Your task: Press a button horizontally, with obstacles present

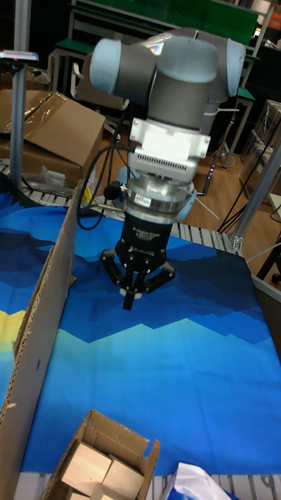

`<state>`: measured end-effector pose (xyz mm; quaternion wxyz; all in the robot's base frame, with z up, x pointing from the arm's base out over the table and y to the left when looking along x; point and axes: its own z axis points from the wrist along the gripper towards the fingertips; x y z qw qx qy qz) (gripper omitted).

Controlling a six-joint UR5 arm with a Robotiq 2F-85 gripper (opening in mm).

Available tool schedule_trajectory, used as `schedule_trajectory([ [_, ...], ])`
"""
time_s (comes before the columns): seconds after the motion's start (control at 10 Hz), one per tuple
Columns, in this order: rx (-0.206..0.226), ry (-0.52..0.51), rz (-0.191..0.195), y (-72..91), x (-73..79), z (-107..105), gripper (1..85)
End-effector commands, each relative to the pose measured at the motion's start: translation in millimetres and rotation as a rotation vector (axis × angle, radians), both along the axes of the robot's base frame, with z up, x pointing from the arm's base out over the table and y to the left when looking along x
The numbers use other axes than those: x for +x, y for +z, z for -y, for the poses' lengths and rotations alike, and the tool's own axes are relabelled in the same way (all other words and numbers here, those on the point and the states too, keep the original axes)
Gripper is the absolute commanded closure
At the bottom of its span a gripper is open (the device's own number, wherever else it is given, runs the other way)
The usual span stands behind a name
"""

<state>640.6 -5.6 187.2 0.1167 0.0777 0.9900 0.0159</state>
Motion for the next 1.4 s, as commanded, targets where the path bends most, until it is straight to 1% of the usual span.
schedule_trajectory([
  [0.0, -0.026, -0.017, -0.015, -13.0, -3.4, 0.9, 84.7],
  [0.1, -0.037, -0.015, -0.017, -12.8, -3.7, 3.5, 84.7],
  [0.2, -0.056, -0.009, -0.017, -11.9, -3.2, 7.3, 84.7],
  [0.3, -0.071, -0.013, -0.032, -9.7, -6.0, 8.8, 84.7],
  [0.4, -0.094, -0.024, -0.071, -5.0, -15.3, 11.4, 84.7],
  [0.5, -0.091, -0.05, -0.095, -1.3, -19.6, 8.8, 84.7],
  [0.6, -0.093, -0.069, -0.08, 4.4, -15.6, 7.1, 84.7],
  [0.7, -0.114, -0.053, 0.011, 14.9, 4.6, 11.9, 84.7],
  [0.8, -0.112, -0.047, 0.056, 21.2, 15.7, 14.1, 84.7],
  [0.9, -0.105, -0.045, 0.025, 22.1, 9.0, 15.9, 84.7],
  [1.0, -0.095, -0.044, -0.073, 17.2, -14.9, 15.0, 84.7],
  [1.1, -0.072, -0.044, -0.098, 12.9, -20.4, 10.3, 84.7],
  [1.2, -0.077, -0.047, -0.113, 10.8, -23.9, 11.2, 84.7],
  [1.3, -0.078, -0.042, -0.117, 10.5, -24.5, 11.3, 84.7],
])
